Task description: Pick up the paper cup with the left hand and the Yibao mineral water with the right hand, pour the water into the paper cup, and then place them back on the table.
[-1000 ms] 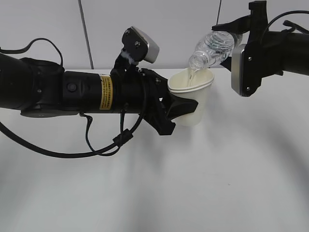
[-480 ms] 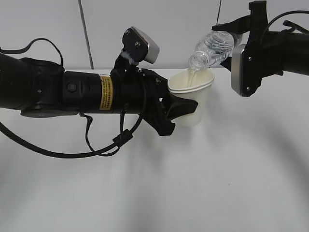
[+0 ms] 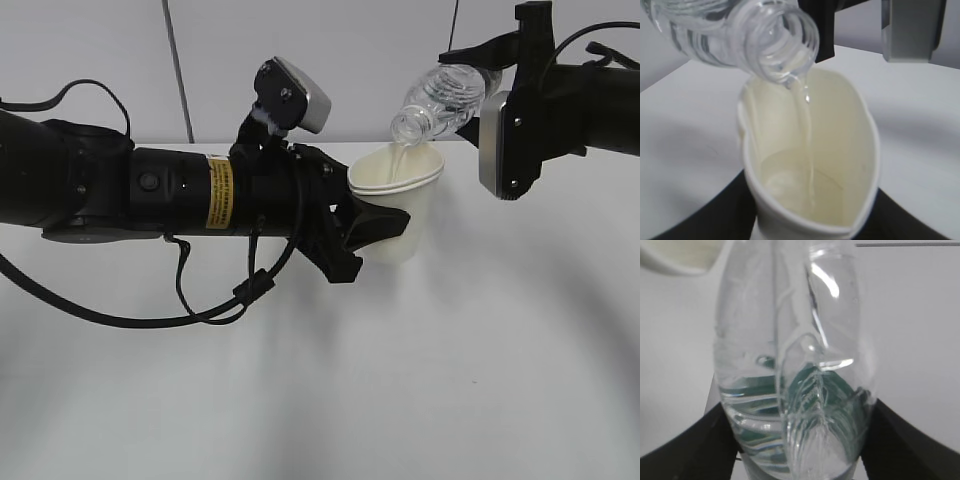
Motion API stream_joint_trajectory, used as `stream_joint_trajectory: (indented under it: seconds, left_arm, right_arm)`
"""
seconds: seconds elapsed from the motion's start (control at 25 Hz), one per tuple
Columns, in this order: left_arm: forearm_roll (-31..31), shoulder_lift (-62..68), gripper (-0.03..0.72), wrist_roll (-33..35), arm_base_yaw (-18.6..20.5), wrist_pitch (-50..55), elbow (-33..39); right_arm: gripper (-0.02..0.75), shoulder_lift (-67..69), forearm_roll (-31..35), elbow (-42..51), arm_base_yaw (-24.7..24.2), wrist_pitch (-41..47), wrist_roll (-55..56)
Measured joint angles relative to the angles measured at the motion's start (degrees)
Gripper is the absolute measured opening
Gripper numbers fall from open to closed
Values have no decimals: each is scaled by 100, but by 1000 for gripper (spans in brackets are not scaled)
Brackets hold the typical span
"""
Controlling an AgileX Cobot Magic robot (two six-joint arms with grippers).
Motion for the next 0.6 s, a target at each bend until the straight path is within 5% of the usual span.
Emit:
stream_joint_trajectory:
  seconds: [0.6]
  left_arm:
    - [23,0,335,-17,0,6,0]
  right_arm:
    - [500,0,34,0,0,0,-65]
